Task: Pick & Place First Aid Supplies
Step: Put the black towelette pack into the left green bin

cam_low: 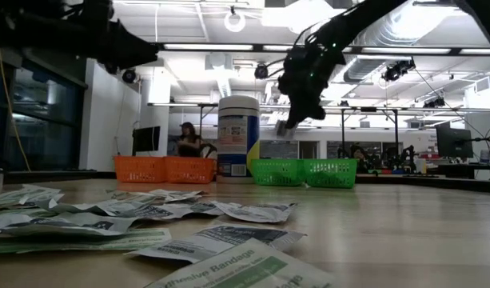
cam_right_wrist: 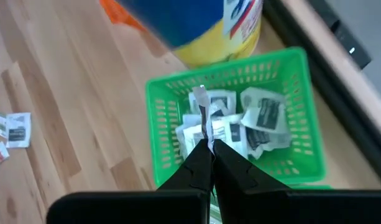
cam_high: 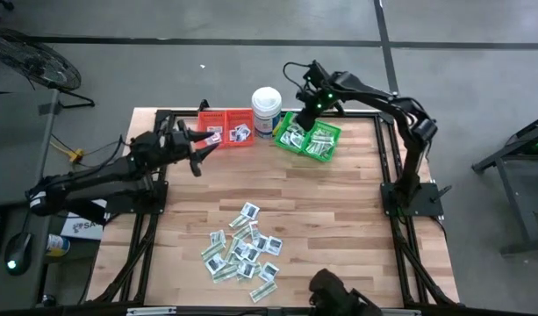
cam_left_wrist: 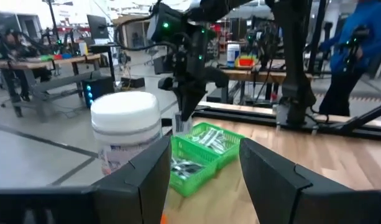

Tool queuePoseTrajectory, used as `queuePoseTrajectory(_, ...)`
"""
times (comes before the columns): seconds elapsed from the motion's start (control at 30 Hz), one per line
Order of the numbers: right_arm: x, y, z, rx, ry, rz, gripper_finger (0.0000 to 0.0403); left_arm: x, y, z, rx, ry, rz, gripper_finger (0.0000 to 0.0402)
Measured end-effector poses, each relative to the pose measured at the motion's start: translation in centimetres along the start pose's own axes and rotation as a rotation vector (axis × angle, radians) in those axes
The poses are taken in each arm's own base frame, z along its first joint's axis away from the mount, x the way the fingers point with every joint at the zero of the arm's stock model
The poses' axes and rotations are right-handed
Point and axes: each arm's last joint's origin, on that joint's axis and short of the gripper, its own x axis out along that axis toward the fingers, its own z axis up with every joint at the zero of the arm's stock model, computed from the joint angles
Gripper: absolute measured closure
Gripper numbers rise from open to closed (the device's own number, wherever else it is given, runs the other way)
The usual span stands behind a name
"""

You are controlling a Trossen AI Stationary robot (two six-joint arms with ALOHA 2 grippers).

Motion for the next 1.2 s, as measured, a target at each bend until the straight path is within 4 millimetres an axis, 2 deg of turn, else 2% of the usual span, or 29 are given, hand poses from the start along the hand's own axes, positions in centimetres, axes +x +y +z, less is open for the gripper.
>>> queuePoseTrajectory(0.17, 2.3, -0.9, -0.4, 0.069, 0.066, -0.009, 0.0402, -1.2, -0.1, -0.7, -0.025, -0.034, 0.002, 0.0216)
queuePoseTrajectory(0.47, 4.2, -1.6, -0.6, 0.085, 0.106, -0.033, 0.0396, -1.9, -0.2, -0.8, -0.025, -0.010, -0.018, 0.0216)
queuePoseTrajectory(0.6, 4.2, -1.7, -0.6, 0.104, 0.107, -0.048, 0.0364, -1.9, -0.2, -0.9, -0.025, -0.009, -0.039, 0.0216)
queuePoseTrajectory(0.8, 4.1, -1.7, -0.7, 0.125, 0.119, -0.053, 0.0284, -1.9, -0.3, -0.9, -0.024, -0.002, -0.053, 0.0216)
queuePoseTrajectory(0.97, 2.2, -1.0, -0.8, 0.121, 0.111, -0.083, 0.0239, -1.9, -0.4, -1.2, -0.036, 0.031, -0.097, 0.0216)
queuePoseTrajectory(1.07, 0.6, 0.4, -0.6, 0.097, 0.073, -0.084, 0.0232, -1.9, -0.5, -1.3, -0.041, 0.073, -0.121, 0.0216)
queuePoseTrajectory(1.2, -1.9, 2.6, -0.4, 0.024, 0.011, -0.138, 0.0235, -2.0, -0.5, -0.3, -0.033, 0.055, -0.121, 0.0216)
